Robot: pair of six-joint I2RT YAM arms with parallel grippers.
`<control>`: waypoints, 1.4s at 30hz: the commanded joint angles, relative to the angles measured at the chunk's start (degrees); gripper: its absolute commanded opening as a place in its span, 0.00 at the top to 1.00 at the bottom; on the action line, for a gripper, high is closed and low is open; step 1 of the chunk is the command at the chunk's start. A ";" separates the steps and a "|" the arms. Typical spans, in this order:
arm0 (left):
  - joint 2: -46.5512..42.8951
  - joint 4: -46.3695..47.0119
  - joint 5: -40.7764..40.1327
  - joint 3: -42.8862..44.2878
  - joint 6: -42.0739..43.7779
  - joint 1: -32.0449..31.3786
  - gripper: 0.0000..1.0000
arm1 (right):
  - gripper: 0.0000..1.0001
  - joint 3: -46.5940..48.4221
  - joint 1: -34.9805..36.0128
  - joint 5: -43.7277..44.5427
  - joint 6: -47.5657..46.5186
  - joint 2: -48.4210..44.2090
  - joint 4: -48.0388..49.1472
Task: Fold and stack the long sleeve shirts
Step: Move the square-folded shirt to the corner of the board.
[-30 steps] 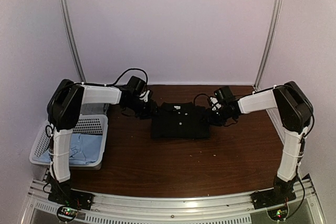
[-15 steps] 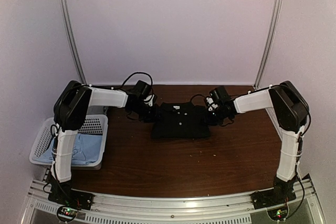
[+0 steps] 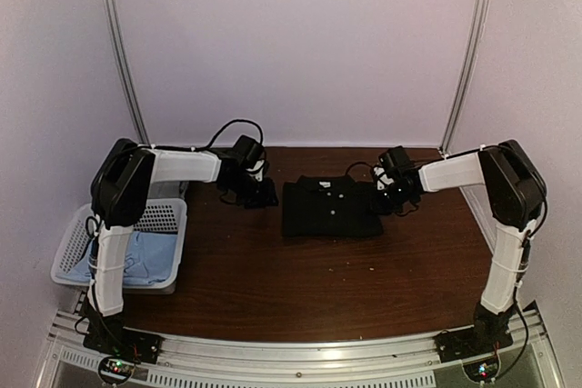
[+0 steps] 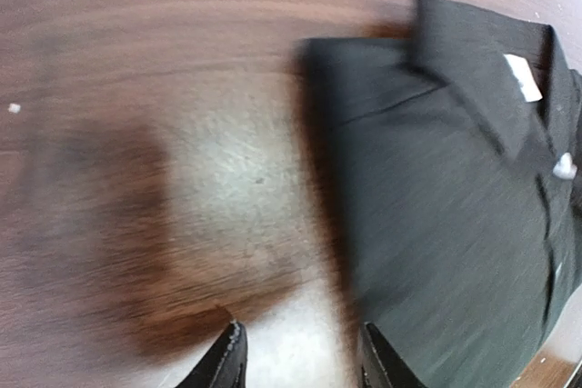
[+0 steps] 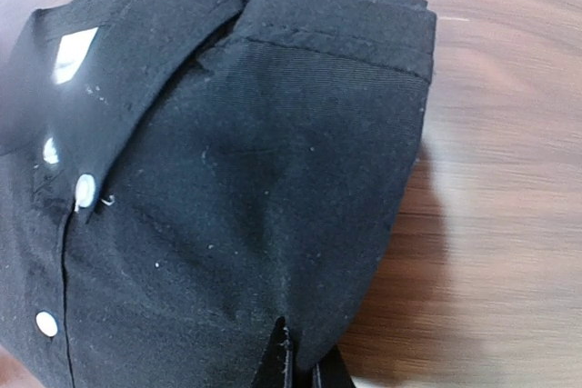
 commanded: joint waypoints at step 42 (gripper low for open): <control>-10.12 -10.09 -15.41 0.34 7.10 4.84 0.57 | 0.00 2.76 -14.36 31.12 -5.70 -17.07 -13.73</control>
